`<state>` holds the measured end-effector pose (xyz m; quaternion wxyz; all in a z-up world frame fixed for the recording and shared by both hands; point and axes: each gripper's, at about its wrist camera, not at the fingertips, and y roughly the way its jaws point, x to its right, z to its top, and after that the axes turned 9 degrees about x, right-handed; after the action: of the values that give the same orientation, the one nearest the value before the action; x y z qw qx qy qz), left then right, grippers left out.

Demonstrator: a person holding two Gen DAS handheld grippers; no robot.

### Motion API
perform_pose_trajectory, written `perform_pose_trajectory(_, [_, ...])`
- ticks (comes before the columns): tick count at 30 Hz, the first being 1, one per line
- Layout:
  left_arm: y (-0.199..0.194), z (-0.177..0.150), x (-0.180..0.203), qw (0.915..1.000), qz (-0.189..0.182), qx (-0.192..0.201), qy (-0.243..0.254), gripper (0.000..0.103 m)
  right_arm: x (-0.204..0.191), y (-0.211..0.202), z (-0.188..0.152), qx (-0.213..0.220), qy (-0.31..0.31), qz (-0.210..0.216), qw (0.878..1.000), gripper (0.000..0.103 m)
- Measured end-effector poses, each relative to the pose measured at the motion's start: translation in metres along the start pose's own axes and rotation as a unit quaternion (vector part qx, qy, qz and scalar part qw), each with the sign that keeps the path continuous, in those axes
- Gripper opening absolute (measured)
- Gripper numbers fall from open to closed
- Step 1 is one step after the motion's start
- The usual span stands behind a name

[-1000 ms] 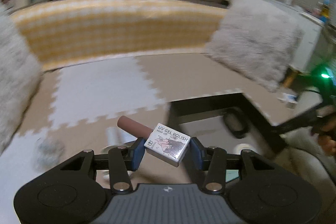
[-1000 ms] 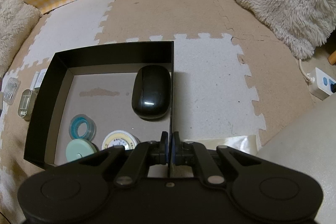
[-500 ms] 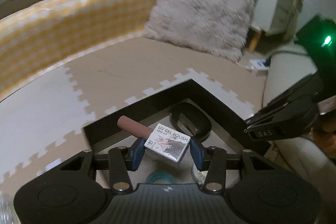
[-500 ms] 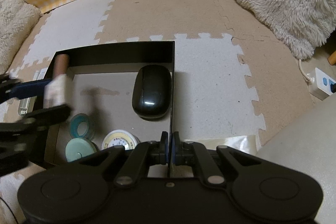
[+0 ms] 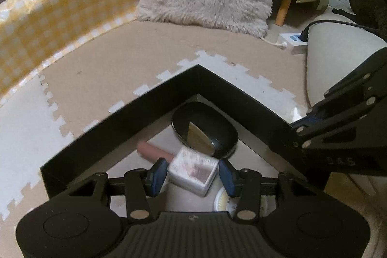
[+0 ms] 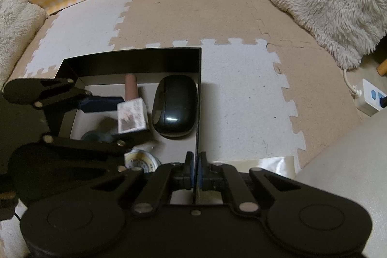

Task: Organize rigid objects
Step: 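Carry the gel polish box and brown tube with the left gripper into the box, release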

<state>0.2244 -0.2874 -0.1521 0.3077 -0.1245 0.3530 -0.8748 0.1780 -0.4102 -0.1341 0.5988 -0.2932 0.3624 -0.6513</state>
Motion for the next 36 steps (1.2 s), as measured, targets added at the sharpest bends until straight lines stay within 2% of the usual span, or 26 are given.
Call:
perform_pose_trajectory(2, [-0.002, 0.0, -0.001, 0.9998, -0.001, -0.003, -0.019, 0.072, 0.001, 0.0, 0.0, 0.0, 0.001, 0.001, 1.0, 0.004])
perform_pose_trajectory(6, [-0.007, -0.002, -0.005, 0.9992, -0.004, 0.001, -0.041, 0.075, 0.001, 0.0, 0.0, 0.0, 0.001, 0.0, 1.0, 0.004])
perform_pose_trajectory(8, [-0.01, -0.003, -0.005, 0.999, -0.003, 0.002, -0.045, 0.08, 0.001, 0.0, 0.0, 0.0, 0.002, 0.0, 1.0, 0.004])
perform_pose_trajectory(19, [-0.031, -0.013, 0.002, 0.9998, 0.004, -0.003, -0.021, 0.09, 0.002, 0.0, -0.001, 0.002, 0.005, 0.003, 1.0, 0.004])
perform_pose_trajectory(29, [-0.078, -0.017, 0.008, 0.9992, 0.014, 0.033, -0.019, 0.101, 0.002, 0.0, -0.001, 0.002, 0.005, 0.002, 1.0, 0.004])
perform_pose_trajectory(36, [-0.111, -0.025, 0.007, 0.9976, 0.038, 0.051, -0.027, 0.103, 0.001, 0.0, -0.001, 0.002, 0.003, 0.001, 1.0, 0.004])
